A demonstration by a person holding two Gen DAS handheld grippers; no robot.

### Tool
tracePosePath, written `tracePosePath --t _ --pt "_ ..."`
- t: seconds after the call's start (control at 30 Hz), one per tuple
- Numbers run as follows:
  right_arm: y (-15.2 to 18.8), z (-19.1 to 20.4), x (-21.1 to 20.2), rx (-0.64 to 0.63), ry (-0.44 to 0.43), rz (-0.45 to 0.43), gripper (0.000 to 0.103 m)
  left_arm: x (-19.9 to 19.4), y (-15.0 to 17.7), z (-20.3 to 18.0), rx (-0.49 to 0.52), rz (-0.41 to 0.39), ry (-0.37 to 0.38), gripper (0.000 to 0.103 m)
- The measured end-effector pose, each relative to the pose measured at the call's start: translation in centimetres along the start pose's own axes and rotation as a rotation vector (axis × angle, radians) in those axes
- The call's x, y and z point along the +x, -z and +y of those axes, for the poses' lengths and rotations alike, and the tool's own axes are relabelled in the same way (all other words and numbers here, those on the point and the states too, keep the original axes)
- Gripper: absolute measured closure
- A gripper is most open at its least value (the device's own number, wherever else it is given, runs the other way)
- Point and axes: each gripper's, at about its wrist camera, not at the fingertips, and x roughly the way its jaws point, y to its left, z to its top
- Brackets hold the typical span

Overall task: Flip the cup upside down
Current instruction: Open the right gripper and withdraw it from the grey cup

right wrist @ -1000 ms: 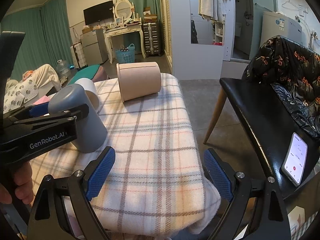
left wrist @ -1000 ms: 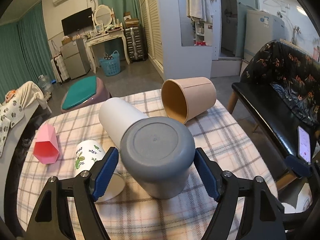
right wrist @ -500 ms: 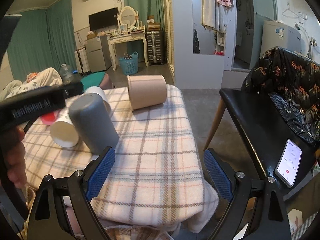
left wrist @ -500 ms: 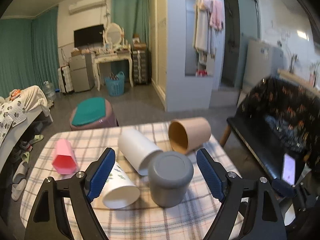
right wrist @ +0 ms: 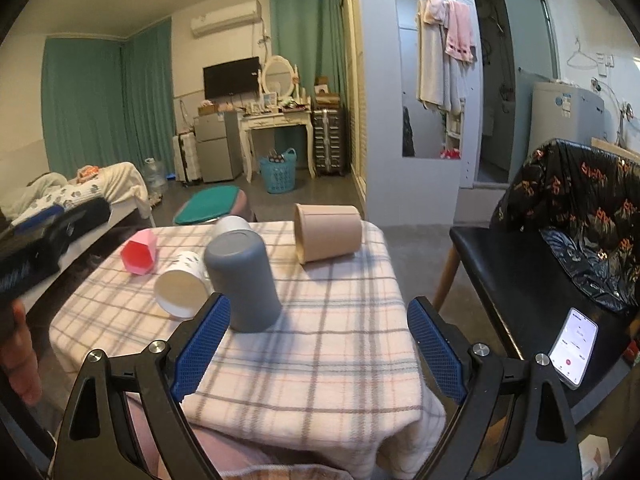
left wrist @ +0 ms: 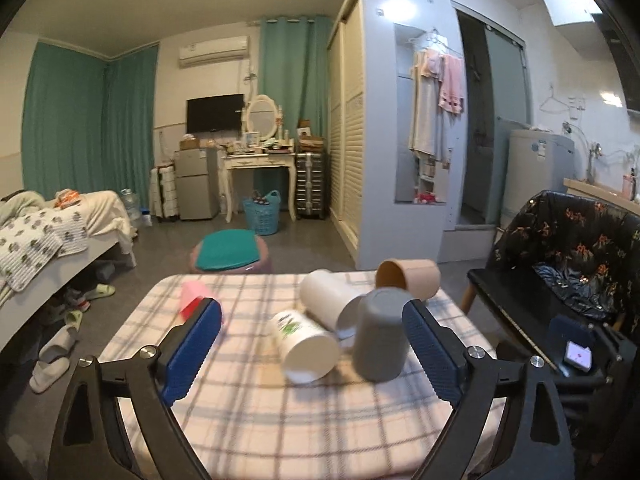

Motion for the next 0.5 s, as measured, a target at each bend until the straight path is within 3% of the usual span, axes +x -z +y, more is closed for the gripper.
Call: tracePosePath --t 0.2,0.5 --pt "1.3 1.7 -0.2 -0.006 -0.017 -0.03 0.006 -0.1 2.7 2.1 -0.033 0.03 -0.031 0.005" --pt "0.9 3.2 -0.6 -0.052 -0.015 -0.057 0.0 -0.7 3.8 3.5 -0.046 0.034 -0.037 0.004"
